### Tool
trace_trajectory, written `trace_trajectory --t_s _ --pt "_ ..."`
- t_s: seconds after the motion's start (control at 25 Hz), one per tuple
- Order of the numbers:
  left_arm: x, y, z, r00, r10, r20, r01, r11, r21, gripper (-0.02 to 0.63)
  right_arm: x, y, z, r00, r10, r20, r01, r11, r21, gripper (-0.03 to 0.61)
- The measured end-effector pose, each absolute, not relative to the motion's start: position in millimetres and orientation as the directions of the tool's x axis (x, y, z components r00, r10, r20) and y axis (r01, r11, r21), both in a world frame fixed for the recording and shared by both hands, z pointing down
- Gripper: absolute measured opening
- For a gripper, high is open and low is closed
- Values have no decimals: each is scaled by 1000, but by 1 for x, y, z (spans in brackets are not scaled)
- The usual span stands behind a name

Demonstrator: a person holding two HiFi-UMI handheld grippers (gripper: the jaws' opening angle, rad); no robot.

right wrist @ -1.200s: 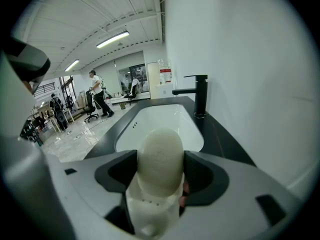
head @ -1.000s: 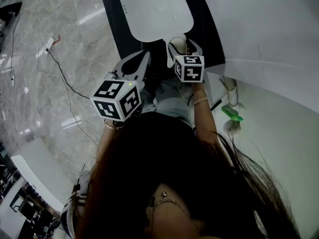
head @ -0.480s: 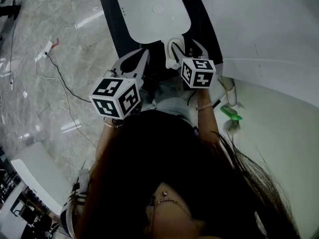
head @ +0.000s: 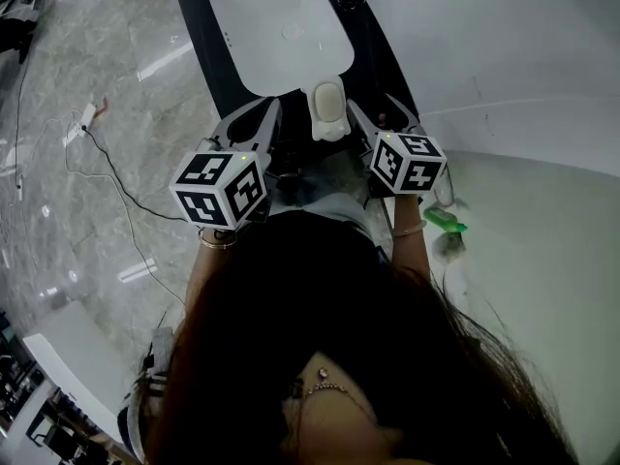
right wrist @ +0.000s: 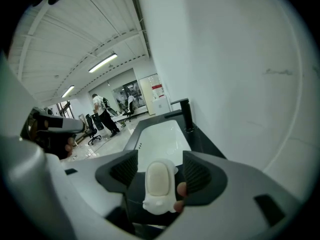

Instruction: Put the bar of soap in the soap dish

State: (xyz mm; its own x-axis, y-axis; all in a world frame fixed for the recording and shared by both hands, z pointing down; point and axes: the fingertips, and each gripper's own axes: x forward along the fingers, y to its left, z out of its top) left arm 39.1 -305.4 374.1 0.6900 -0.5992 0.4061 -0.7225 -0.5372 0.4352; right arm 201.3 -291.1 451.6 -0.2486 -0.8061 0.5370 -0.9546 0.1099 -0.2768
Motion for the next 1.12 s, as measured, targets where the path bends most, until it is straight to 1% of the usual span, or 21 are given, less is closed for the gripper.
trace_trajectory --t_s 0.12,0.2,0.24,0.32,0.36,0.48,0.56,0.64,0.8,0.96,1.12 --pt "41 -304 374 693 -596 405 -720 -545 431 -5 200 -281 444 -248 -803 542 -959 122 -257 288" --pt "42 -302 375 696 -590 408 -717 -550 428 -5 199 -275 438 -242 -802 546 -962 126 -242 269" --pt "42 -301 376 698 -587 410 -716 -553 427 -5 200 -272 434 -233 -804 548 -965 123 -229 246" --pt "44 -298 378 700 -581 414 -714 -555 427 -5 201 -266 429 -204 -807 554 -975 114 -193 159" --pt "44 -297 379 701 -579 416 -713 -556 428 -5 201 -264 427 -192 -807 558 -978 113 -173 130" --pt "46 -296 380 703 -573 420 -711 -558 429 -5 200 -258 422 -176 -809 560 -983 114 -145 102" --pt "48 -296 380 704 -570 423 -710 -562 425 -5 200 -256 420 -169 -811 560 -984 104 -147 66" --pt "50 -295 382 702 -567 431 -712 -566 416 -5 199 -255 421 -166 -807 567 -983 93 -155 45" --pt "54 -294 385 696 -560 450 -717 -578 390 -5 197 -256 422 -164 -806 569 -983 87 -160 21" --pt "56 -294 384 697 -557 452 -716 -580 389 -5 194 -258 422 -179 -803 569 -981 103 -163 17" --pt "55 -296 384 693 -557 458 -719 -580 383 -5 192 -262 425 -167 -795 584 -986 127 -109 17"
